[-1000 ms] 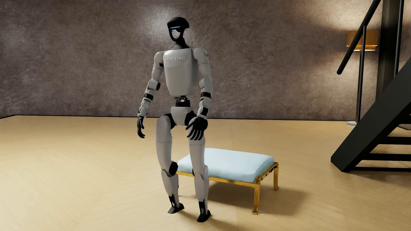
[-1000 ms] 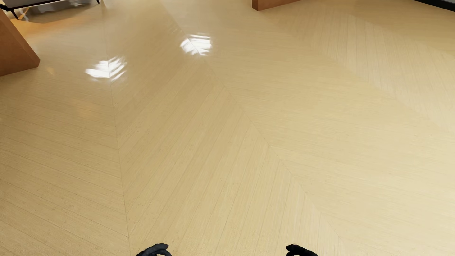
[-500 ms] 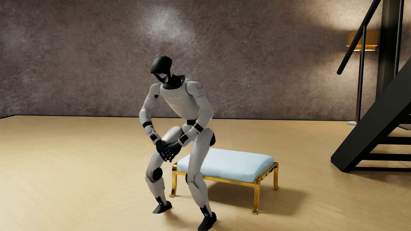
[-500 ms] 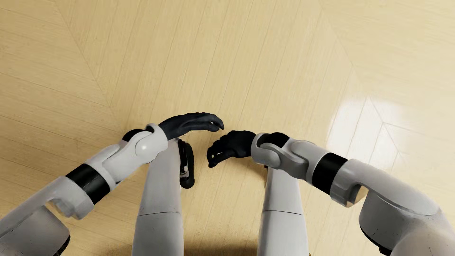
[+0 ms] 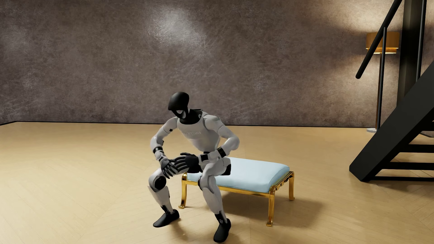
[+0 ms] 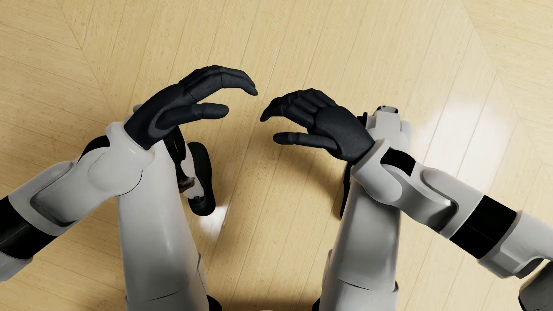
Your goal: Perch on the light cyan chair
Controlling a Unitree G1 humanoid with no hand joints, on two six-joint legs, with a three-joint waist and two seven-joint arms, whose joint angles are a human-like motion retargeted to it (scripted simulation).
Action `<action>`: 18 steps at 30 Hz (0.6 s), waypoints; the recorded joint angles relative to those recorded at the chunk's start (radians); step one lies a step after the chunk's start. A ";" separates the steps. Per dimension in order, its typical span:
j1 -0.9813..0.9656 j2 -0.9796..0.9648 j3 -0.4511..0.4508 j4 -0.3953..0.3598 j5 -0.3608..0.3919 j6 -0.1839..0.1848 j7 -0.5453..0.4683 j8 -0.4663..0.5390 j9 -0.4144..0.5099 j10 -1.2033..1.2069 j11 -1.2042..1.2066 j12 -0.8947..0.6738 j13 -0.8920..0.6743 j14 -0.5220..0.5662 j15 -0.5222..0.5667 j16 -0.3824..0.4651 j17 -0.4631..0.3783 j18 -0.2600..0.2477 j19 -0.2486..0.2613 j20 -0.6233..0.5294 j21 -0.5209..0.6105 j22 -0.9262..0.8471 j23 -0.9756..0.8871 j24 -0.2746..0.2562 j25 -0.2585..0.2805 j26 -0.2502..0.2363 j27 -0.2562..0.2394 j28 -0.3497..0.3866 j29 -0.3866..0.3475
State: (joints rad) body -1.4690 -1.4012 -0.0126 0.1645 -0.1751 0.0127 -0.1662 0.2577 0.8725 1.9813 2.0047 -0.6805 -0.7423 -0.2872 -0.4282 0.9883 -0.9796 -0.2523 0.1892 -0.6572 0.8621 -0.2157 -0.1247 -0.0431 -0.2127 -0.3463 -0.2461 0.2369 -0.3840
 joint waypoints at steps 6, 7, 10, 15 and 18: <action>0.177 0.180 0.005 0.013 -0.021 -0.011 0.009 -0.023 -0.092 0.004 0.003 0.224 0.229 0.037 0.041 -0.280 0.254 0.019 -0.010 0.191 -0.222 0.255 0.267 0.113 -0.047 0.057 0.029 -0.138 0.164; 0.203 0.208 0.006 0.013 -0.024 -0.009 0.012 -0.027 -0.112 0.003 0.002 0.263 0.256 0.040 0.044 -0.342 0.296 0.024 -0.010 0.230 -0.249 0.301 0.308 0.134 -0.054 0.061 0.028 -0.147 0.186; 0.266 0.277 0.013 0.006 -0.023 -0.001 0.015 -0.035 -0.166 -0.009 -0.014 0.338 0.318 0.048 0.056 -0.526 0.403 0.038 -0.018 0.327 -0.319 0.441 0.432 0.164 -0.061 0.077 0.034 -0.129 0.214; 0.332 0.367 0.021 -0.031 -0.015 0.015 0.022 -0.046 -0.234 -0.016 -0.032 0.342 0.364 0.064 0.070 -0.607 0.470 0.080 -0.034 0.309 -0.353 0.606 0.582 0.154 -0.018 0.097 0.063 -0.094 0.189; 0.360 0.404 0.021 -0.040 -0.009 0.022 0.025 -0.051 -0.273 -0.016 -0.038 0.385 0.426 0.067 0.076 -0.617 0.498 0.096 -0.041 0.333 -0.417 0.711 0.677 0.096 0.050 0.119 0.108 -0.035 0.149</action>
State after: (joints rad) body -1.1093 -0.9976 0.0079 0.1248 -0.1841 0.0343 -0.1416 0.2066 0.5995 1.9654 1.9663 -0.2955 -0.3158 -0.2199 -0.3519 0.3710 -0.4818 -0.1567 0.1483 -0.3242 0.4456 0.4953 0.5522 0.0533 -0.1628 -0.2273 -0.1386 0.2021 -0.2353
